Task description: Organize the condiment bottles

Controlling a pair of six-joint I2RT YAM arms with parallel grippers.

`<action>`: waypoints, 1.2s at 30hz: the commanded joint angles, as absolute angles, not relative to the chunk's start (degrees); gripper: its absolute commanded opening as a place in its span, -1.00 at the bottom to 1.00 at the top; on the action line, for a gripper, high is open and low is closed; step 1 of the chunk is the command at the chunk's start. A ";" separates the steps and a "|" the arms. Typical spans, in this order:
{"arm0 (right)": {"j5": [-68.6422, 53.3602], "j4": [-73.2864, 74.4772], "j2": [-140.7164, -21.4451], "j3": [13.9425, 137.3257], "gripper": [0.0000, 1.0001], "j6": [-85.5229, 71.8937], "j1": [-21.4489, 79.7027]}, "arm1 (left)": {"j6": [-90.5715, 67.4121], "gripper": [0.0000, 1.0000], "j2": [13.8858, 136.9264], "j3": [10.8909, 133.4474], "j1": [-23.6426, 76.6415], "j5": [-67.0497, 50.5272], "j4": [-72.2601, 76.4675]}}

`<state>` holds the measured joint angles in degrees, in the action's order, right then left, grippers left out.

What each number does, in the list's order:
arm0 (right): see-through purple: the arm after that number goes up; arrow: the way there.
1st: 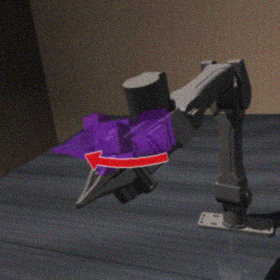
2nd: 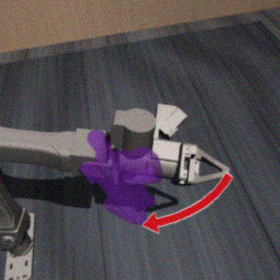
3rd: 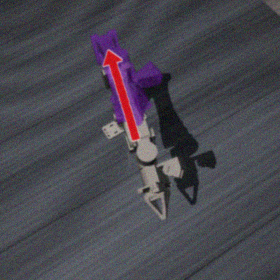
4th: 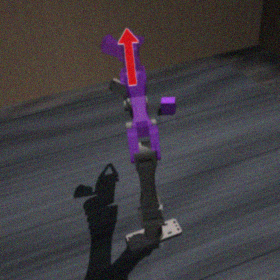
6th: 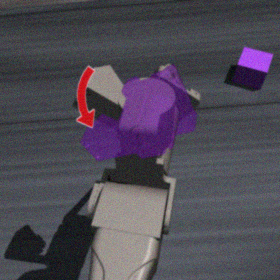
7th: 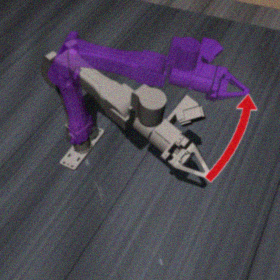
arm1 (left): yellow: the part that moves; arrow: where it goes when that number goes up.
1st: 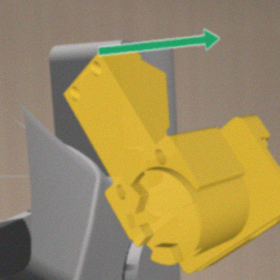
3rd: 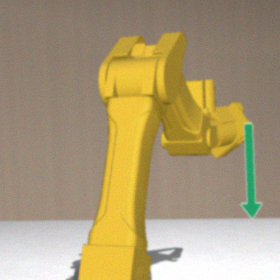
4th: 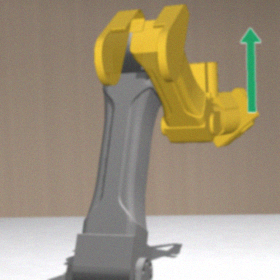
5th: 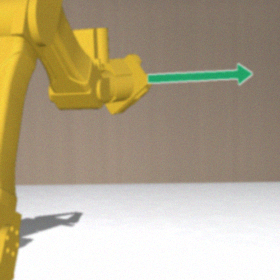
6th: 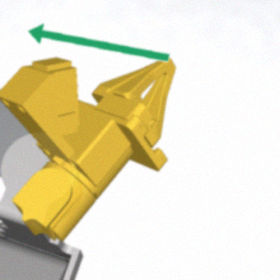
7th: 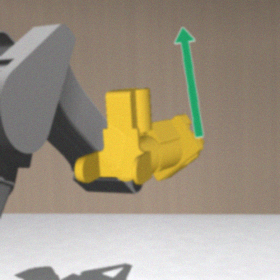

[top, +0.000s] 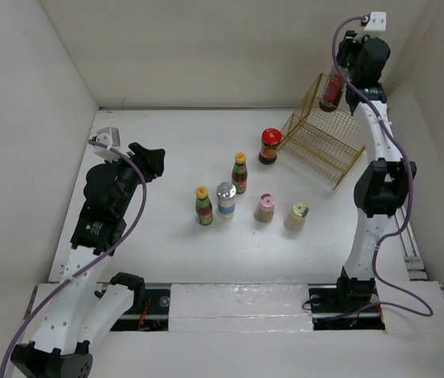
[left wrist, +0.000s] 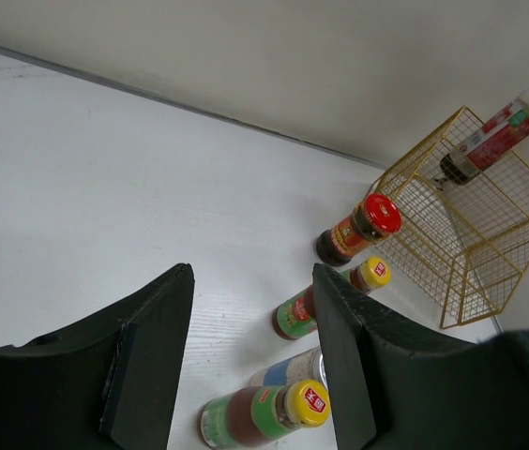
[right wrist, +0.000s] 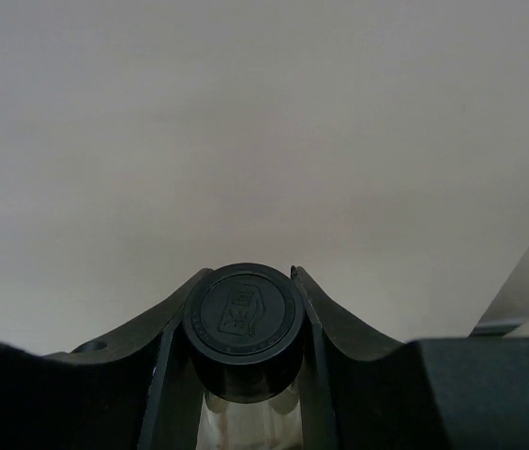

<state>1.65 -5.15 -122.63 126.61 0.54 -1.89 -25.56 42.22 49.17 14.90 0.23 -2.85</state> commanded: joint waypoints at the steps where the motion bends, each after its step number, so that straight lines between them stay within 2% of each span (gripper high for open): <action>1: 1.76 -16.17 -118.84 123.77 -1.00 0.97 -1.49 | -25.66 -0.01 41.92 49.57 14.59 0.44 -1.14; 8: 1.76 -20.38 -117.69 114.28 -0.98 0.44 -0.44 | -25.66 -0.01 41.92 49.57 14.59 0.44 -0.62; 17: 2.29 -22.15 -117.69 108.90 -0.89 -0.62 0.09 | -25.66 -0.01 41.22 49.04 14.59 -0.09 -0.62; 21: 2.90 -22.76 -116.54 106.18 -0.60 -1.14 0.09 | -25.66 -0.01 40.61 49.04 14.59 -0.09 -0.62; 22: 2.90 -23.37 -116.54 105.65 -0.25 -1.14 0.09 | -25.66 -0.01 40.61 49.04 14.59 -0.09 -0.62; 24: 2.90 -23.38 -115.93 105.64 0.09 -1.14 0.09 | -25.66 -0.01 40.61 49.04 14.59 -0.61 -0.62; 25: 2.90 -23.38 -115.23 105.64 0.32 -1.14 0.09 | -25.66 -0.01 40.61 49.04 14.59 -0.62 -0.62; 27: 3.42 -22.86 -113.56 105.12 0.53 -1.14 0.09 | -25.66 -0.01 40.61 49.04 14.59 -0.62 -0.62; 30: 3.43 -20.66 -111.10 106.78 0.71 -1.14 0.09 | -25.66 -0.01 41.13 49.04 14.59 -0.62 -0.62; 33: 1.33 -18.63 -106.20 105.39 0.65 -1.14 1.31 | -25.66 0.01 41.13 49.04 14.59 -0.62 -1.14; 34: -1.12 -17.41 -104.52 104.34 0.48 -1.14 1.93 | -25.66 0.01 41.13 49.04 14.59 -0.09 -1.14; 35: -3.32 -15.92 -102.67 102.85 0.22 -1.14 3.59 | -25.66 0.01 41.13 49.04 14.59 -0.09 -1.14; 36: -5.60 -15.91 -98.65 98.13 -0.44 -1.84 4.73 | -25.66 0.01 41.65 49.04 14.59 -0.09 -1.14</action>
